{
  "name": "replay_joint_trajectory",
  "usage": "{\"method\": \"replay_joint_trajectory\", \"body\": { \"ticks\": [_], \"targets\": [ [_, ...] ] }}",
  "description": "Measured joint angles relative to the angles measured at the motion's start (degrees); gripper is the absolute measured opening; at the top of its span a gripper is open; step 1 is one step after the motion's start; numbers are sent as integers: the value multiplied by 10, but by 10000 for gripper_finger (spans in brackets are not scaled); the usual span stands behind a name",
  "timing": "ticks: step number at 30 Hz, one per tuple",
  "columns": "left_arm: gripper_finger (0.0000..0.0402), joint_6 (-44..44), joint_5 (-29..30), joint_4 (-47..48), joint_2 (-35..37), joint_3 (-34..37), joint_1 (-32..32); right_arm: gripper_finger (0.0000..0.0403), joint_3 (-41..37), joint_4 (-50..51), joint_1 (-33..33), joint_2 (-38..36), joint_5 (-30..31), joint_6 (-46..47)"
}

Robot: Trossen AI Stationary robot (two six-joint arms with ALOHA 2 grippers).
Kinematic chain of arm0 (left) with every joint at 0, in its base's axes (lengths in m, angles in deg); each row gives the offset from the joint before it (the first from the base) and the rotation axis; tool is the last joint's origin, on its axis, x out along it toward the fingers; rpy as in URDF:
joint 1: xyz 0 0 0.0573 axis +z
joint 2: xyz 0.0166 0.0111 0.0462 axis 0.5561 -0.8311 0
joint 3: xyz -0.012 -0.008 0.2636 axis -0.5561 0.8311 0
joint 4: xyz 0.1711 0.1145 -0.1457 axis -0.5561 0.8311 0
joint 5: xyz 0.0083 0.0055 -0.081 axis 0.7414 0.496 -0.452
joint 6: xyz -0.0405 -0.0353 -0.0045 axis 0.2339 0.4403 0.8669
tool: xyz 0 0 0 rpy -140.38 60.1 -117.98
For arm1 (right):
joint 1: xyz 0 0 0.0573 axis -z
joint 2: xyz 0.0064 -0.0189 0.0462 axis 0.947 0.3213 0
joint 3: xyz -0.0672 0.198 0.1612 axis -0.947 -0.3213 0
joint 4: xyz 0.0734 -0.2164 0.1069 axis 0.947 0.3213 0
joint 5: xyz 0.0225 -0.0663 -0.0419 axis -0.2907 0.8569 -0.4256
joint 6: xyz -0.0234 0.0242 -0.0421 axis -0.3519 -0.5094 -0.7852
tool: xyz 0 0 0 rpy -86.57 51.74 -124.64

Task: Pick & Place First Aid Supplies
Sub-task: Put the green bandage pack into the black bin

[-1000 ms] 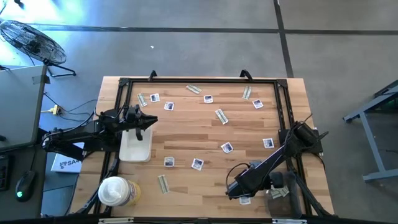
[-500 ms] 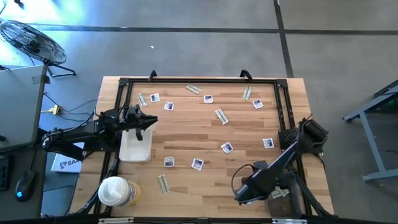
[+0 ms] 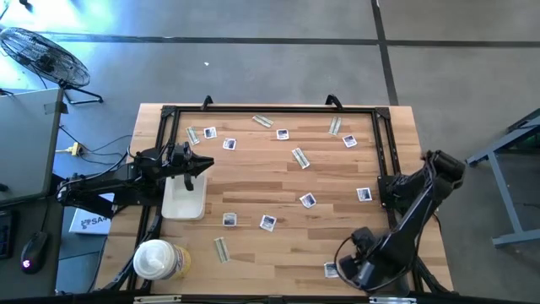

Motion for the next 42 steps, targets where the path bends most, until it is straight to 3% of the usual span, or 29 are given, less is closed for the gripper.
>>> {"method": "replay_joint_trajectory", "body": {
  "ticks": [7,14,26,33,42],
  "targets": [
    [60,0,0,0,0,0,0,0,-78,-35,-9,-54,-40,12],
    [60,0,0,0,0,0,0,0,-99,-18,-8,-95,-30,6],
    [60,0,0,0,0,0,0,0,-121,53,-56,-99,-153,47],
    [60,0,0,0,0,0,0,2,-121,68,-43,-99,-120,26],
    [60,0,0,0,0,0,0,73,-121,91,-37,-99,-116,-23]
  ]
}}
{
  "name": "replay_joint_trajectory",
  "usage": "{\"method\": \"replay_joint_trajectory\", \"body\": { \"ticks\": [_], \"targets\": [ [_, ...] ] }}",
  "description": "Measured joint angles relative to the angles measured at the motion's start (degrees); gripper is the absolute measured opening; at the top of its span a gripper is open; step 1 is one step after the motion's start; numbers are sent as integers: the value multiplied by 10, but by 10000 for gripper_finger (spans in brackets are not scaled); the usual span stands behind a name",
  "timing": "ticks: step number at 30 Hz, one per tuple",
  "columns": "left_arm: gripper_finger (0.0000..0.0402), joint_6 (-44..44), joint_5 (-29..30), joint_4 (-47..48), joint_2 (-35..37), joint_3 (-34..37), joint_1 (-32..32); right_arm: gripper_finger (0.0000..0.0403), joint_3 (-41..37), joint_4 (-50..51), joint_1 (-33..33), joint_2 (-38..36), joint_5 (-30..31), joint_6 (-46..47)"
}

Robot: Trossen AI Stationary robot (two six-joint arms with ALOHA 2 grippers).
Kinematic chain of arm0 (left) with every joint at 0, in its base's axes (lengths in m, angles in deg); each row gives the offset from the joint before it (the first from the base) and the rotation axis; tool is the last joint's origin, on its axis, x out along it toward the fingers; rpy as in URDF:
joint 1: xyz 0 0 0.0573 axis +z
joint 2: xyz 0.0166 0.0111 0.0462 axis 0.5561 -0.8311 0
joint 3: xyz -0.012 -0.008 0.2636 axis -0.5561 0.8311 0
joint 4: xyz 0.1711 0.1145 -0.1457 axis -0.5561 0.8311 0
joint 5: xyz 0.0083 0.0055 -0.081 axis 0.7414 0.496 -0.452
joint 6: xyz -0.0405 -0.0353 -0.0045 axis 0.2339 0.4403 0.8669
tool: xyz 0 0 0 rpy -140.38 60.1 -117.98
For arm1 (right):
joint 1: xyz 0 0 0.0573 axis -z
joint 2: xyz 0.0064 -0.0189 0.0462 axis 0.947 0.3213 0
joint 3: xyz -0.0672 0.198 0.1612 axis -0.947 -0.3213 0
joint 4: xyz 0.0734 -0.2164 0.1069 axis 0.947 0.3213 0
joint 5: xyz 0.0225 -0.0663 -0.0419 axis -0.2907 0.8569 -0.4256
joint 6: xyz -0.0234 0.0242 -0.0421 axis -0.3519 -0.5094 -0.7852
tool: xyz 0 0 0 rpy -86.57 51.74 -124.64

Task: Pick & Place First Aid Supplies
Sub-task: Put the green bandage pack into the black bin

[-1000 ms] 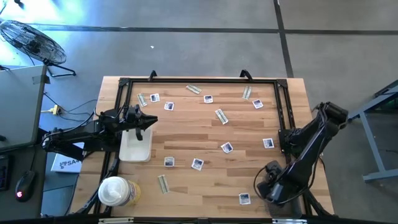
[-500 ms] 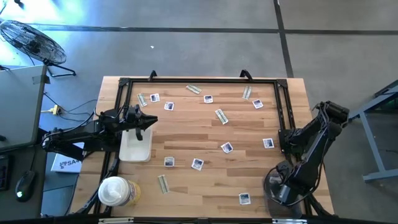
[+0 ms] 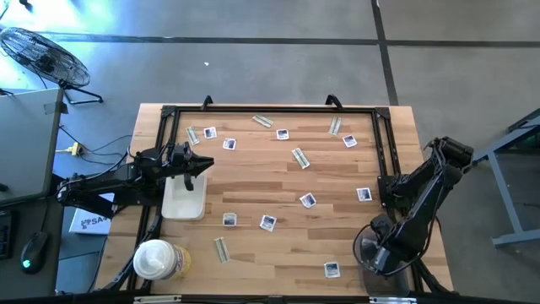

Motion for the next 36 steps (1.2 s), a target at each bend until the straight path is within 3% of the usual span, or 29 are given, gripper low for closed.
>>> {"method": "replay_joint_trajectory", "body": {
  "ticks": [6,13,16,21,26,32,36],
  "targets": [
    [60,0,0,0,0,0,0,111,2,47,2,-4,-31,-10],
    [60,0,0,0,0,0,0,92,9,31,35,-43,19,-42],
    [60,0,0,0,0,0,0,79,21,31,66,-50,91,-84],
    [60,0,0,0,0,0,0,69,39,17,143,-50,270,-197],
    [60,0,0,0,0,0,0,69,43,-68,217,-50,439,-354],
    [60,0,0,0,0,0,0,69,21,-179,275,-47,645,-462],
    [60,0,0,0,0,0,0,69,-5,-297,328,-47,680,-559]
  ]
}}
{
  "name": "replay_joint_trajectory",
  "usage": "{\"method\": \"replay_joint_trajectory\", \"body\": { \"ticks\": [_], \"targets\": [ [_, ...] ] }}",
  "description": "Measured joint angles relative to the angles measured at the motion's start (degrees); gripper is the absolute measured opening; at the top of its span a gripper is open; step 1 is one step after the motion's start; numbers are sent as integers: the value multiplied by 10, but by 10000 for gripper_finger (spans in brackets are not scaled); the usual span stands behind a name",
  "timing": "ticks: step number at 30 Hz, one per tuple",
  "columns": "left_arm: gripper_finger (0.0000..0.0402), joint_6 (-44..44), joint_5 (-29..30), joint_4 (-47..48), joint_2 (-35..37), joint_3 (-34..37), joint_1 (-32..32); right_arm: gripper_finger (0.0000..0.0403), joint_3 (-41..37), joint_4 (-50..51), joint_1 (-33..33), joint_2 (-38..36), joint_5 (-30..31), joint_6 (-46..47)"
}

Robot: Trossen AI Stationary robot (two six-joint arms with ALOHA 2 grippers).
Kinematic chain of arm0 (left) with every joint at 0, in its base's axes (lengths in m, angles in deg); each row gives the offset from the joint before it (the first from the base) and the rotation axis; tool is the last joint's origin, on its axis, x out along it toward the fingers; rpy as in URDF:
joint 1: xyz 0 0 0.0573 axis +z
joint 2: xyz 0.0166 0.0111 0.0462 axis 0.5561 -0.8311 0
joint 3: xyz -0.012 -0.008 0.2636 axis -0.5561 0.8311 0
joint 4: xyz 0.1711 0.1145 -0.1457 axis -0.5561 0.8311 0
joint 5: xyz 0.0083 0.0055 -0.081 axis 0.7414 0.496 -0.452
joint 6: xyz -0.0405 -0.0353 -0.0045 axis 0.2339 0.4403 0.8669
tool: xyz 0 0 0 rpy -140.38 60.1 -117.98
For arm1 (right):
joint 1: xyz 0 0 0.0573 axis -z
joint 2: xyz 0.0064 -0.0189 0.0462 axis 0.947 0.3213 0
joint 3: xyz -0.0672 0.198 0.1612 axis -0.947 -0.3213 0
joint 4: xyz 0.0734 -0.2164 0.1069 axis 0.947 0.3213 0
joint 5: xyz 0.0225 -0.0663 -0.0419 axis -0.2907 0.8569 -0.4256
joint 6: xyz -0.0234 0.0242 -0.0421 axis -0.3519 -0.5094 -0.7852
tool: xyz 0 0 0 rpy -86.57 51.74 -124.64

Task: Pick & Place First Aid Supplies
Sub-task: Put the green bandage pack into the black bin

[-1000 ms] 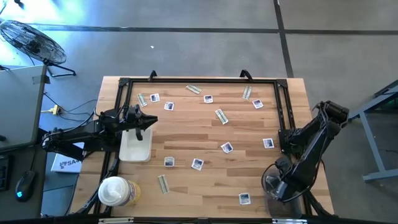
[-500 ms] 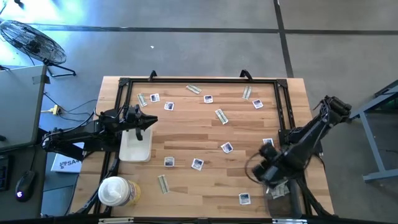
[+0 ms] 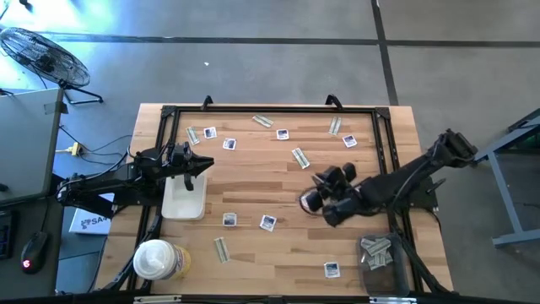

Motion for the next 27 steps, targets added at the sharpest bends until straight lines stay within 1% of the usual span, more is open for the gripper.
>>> {"method": "replay_joint_trajectory", "body": {
  "ticks": [3,7,11,14,17,21,23,25,27],
  "targets": [
    [60,0,0,0,0,0,0,69,-36,-111,38,0,-16,-46],
    [60,0,0,0,0,0,0,69,-115,-296,87,0,-44,-86],
    [60,0,0,0,0,0,0,69,-212,-478,141,0,-115,-116],
    [60,0,0,0,0,0,0,69,-267,-555,178,1,-168,-78],
    [60,0,0,0,0,0,0,69,-279,-574,202,9,-184,-66],
    [60,0,0,0,0,0,0,69,-237,-562,209,52,-183,-84],
    [60,0,0,0,0,0,0,69,-198,-505,213,83,-179,-88],
    [60,0,0,0,0,0,0,69,-158,-412,224,115,-178,-65],
    [60,0,0,0,0,0,0,69,-122,-316,236,148,-192,-40]
  ]
}}
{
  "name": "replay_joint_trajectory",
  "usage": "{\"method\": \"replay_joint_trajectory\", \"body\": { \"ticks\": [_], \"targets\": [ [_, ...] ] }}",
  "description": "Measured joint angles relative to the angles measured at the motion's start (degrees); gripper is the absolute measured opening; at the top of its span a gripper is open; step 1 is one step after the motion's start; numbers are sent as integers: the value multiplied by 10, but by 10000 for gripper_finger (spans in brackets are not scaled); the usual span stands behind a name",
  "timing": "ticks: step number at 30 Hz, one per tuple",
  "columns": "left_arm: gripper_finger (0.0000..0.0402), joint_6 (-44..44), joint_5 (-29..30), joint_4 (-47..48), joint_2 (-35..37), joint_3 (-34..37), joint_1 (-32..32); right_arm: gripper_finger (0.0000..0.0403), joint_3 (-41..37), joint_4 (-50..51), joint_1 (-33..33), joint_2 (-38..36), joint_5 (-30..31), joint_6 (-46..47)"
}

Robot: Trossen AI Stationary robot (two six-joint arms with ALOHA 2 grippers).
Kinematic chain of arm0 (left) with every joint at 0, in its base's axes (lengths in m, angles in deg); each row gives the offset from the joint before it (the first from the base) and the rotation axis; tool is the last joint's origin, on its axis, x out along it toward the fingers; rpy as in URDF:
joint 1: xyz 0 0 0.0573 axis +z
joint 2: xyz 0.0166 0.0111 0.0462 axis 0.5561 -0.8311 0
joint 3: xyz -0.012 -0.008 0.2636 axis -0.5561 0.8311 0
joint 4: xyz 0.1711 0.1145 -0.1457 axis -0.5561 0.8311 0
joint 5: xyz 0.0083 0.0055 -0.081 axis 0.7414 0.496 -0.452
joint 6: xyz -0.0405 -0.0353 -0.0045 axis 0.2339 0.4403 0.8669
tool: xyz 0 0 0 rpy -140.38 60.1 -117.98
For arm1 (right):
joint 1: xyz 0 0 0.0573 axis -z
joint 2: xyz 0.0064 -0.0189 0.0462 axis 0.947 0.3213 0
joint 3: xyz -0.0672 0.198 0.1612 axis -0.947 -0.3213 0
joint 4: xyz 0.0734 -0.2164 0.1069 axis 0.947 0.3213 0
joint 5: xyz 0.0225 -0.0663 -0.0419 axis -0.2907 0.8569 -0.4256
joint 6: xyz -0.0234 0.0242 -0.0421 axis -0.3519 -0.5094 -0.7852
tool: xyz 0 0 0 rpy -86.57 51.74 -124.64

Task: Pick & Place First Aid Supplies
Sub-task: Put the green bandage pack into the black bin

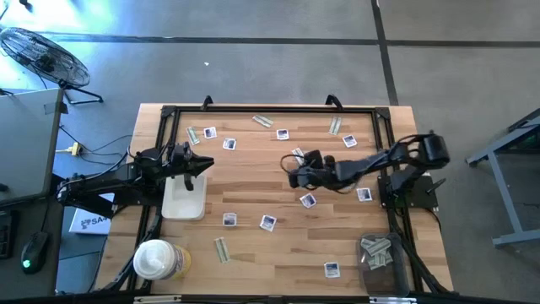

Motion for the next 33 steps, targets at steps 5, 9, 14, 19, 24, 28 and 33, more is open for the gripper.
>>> {"method": "replay_joint_trajectory", "body": {
  "ticks": [5,9,14,19,24,28,33],
  "targets": [
    [60,0,0,0,0,0,0,90,43,140,27,40,-2,81],
    [60,0,0,0,0,0,0,125,44,114,44,46,-9,93],
    [60,0,0,0,0,0,0,160,44,112,68,52,-15,129],
    [60,0,0,0,0,0,0,168,44,106,72,52,-24,133],
    [60,0,0,0,0,0,0,144,45,88,71,82,-37,152],
    [60,0,0,0,0,0,0,118,45,78,68,101,-29,156],
    [60,0,0,0,0,0,0,88,45,83,57,102,-10,174]
  ]
}}
